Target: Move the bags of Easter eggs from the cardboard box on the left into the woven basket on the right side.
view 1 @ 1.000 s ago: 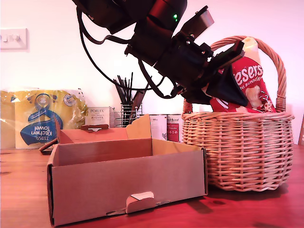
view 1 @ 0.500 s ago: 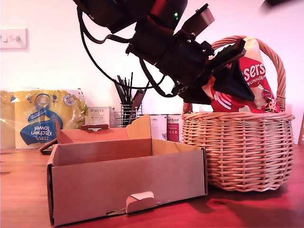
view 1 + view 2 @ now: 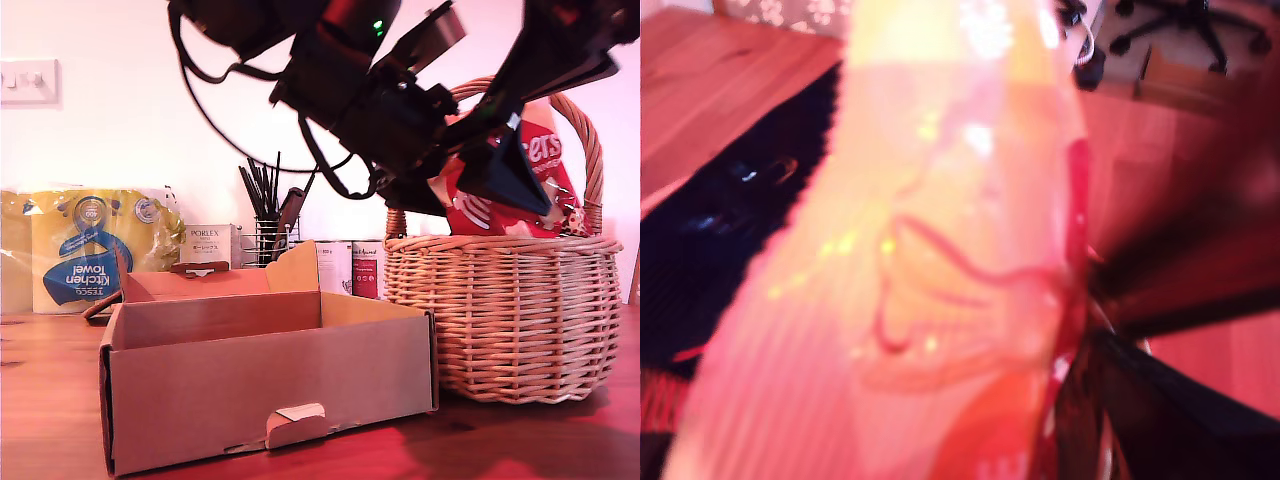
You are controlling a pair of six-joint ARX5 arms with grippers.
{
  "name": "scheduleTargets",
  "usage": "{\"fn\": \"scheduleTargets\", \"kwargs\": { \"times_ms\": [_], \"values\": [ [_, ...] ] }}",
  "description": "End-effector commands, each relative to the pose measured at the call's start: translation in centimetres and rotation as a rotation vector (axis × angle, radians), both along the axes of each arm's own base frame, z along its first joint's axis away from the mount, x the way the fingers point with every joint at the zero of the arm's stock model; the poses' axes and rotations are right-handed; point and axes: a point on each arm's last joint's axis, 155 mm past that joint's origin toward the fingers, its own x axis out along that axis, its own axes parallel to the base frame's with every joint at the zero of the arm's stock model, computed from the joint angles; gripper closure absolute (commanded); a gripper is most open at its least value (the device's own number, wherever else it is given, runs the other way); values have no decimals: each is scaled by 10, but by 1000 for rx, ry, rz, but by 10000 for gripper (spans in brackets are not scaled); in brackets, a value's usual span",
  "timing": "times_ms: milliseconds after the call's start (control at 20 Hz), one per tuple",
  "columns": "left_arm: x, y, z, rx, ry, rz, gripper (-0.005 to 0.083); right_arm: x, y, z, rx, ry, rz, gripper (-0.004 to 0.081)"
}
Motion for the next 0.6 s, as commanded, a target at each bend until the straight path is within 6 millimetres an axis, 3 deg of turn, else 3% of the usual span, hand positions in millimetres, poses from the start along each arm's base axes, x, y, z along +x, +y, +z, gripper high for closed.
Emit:
{"fn": "scheduleTargets", "kwargs": {
  "times_ms": [0,150,550],
  "values": [
    [-2,-2,-5,27,-16,-19,115,6,-4,-11,-12,23,-15,783],
    [-5,6,5,55,-36,-22,115,14,-9,-23,-24,55,-39,783],
    [-8,35,53,80,-109,20,115,25,-28,-25,-24,59,-104,783]
  ]
}}
